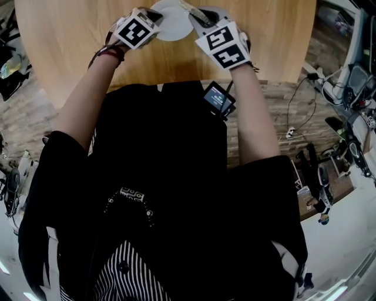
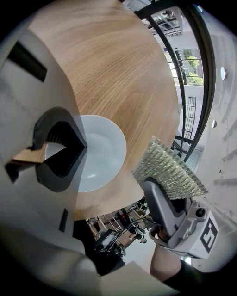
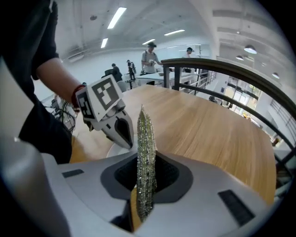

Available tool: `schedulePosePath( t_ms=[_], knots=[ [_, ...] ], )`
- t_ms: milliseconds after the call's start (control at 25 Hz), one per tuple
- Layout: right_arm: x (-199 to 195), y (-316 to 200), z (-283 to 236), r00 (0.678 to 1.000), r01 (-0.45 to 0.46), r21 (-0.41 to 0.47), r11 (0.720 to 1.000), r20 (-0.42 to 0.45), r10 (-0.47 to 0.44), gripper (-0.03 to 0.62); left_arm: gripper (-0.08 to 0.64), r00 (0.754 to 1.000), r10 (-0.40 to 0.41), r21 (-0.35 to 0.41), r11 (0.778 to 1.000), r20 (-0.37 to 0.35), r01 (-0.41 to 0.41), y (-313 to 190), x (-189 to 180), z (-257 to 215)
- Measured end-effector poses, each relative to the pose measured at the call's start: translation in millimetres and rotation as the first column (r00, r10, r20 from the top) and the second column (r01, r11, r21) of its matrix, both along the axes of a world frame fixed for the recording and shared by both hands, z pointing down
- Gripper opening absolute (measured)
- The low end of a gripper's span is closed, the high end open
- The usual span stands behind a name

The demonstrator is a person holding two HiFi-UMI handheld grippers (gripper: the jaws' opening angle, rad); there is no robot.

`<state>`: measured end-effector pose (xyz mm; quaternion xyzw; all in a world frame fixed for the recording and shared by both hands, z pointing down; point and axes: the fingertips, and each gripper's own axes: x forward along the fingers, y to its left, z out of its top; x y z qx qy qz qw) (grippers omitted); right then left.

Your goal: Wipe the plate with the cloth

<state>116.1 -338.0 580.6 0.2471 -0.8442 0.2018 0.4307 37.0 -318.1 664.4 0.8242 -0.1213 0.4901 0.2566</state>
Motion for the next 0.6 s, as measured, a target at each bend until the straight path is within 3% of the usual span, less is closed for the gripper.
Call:
schedulePosePath(
  t_ms=[80, 200, 280, 440, 600],
  knots=[
    [-9, 2, 10, 0.996, 0.067, 0.057, 0.996, -0.064, -0.064, 0.043, -0.005, 1.000, 0.004, -0.031, 1.000, -0.017, -0.005, 9, 0, 3],
    [-12, -10, 18, 0.976, 0.120, 0.196, 0.973, -0.202, -0.080, 0.043, -0.005, 1.000, 0.006, -0.037, 0.999, -0.023, -0.007, 10, 2, 4],
    [-17, -11, 22, 0.964, 0.165, 0.237, 0.957, -0.244, -0.106, 0.043, -0.005, 1.000, 0.004, -0.035, 0.999, -0.018, -0.005, 9, 2, 3],
    [-28, 0, 40, 0.913, 0.298, 0.263, 0.918, -0.359, -0.193, 0.043, -0.005, 1.000, -0.003, -0.022, 1.000, -0.014, 0.003, 8, 1, 2],
    [-39, 11, 71, 0.858, 0.399, 0.203, 0.894, -0.426, -0.286, 0.044, -0.005, 1.000, -0.006, -0.041, 0.999, -0.017, 0.006, 12, 1, 4]
  ],
)
